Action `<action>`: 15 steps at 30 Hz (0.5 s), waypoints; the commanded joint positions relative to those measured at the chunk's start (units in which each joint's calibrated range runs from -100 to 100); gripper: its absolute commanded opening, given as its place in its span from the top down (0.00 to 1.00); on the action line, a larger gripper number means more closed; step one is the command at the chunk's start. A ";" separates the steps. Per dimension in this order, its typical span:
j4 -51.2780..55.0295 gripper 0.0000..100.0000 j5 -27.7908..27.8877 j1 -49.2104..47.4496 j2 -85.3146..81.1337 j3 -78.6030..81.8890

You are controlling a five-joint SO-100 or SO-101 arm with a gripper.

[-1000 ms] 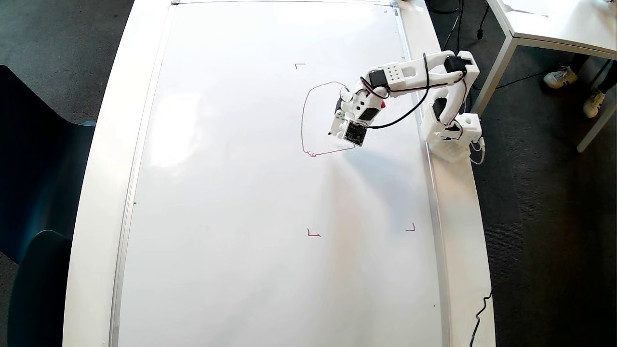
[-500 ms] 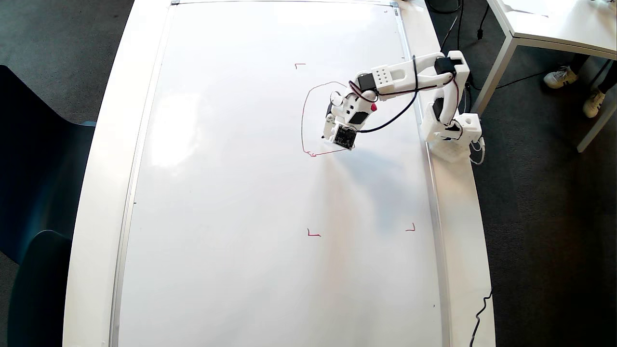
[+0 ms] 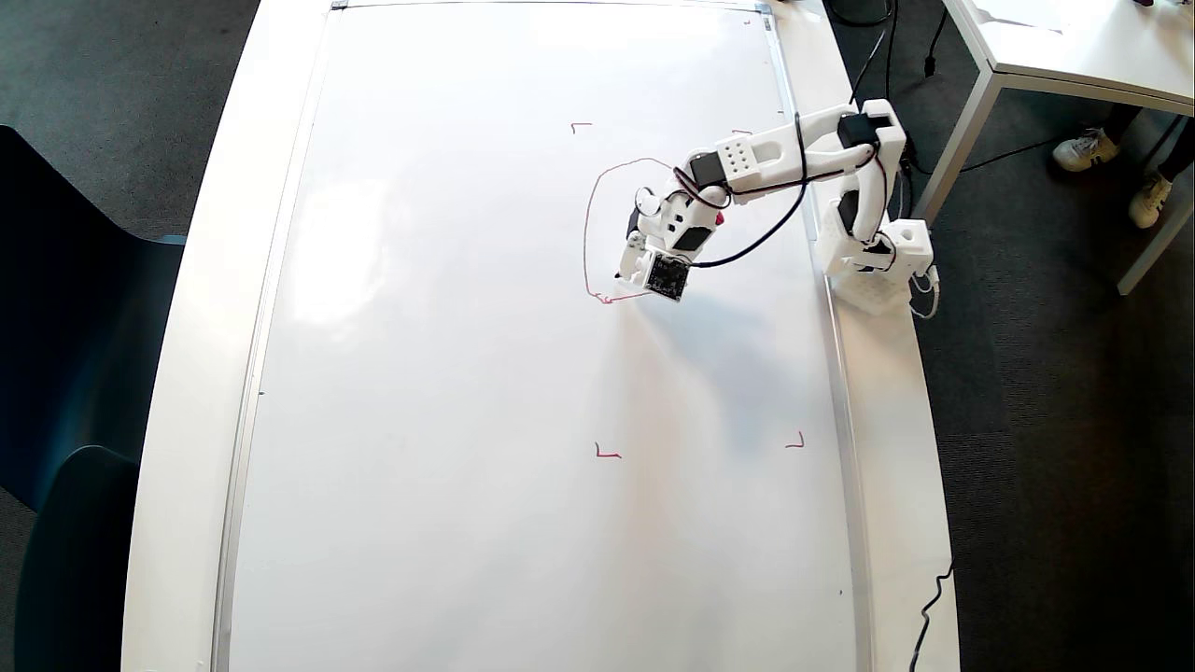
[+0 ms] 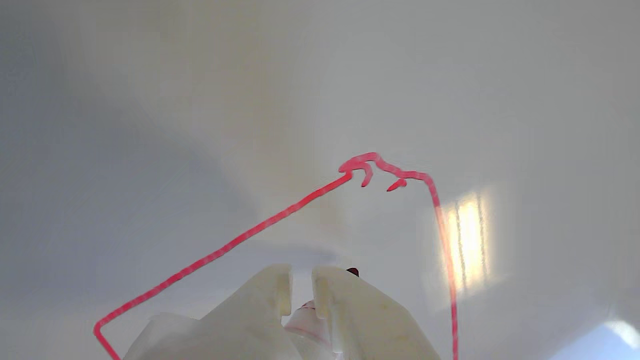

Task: Draw on a whiteboard a robot head using a pen attached to the gripper

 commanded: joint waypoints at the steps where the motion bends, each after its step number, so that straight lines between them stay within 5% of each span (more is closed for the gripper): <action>1: -1.09 0.99 0.11 -0.39 1.63 -1.31; 15: -1.01 0.99 0.21 0.05 2.47 -0.04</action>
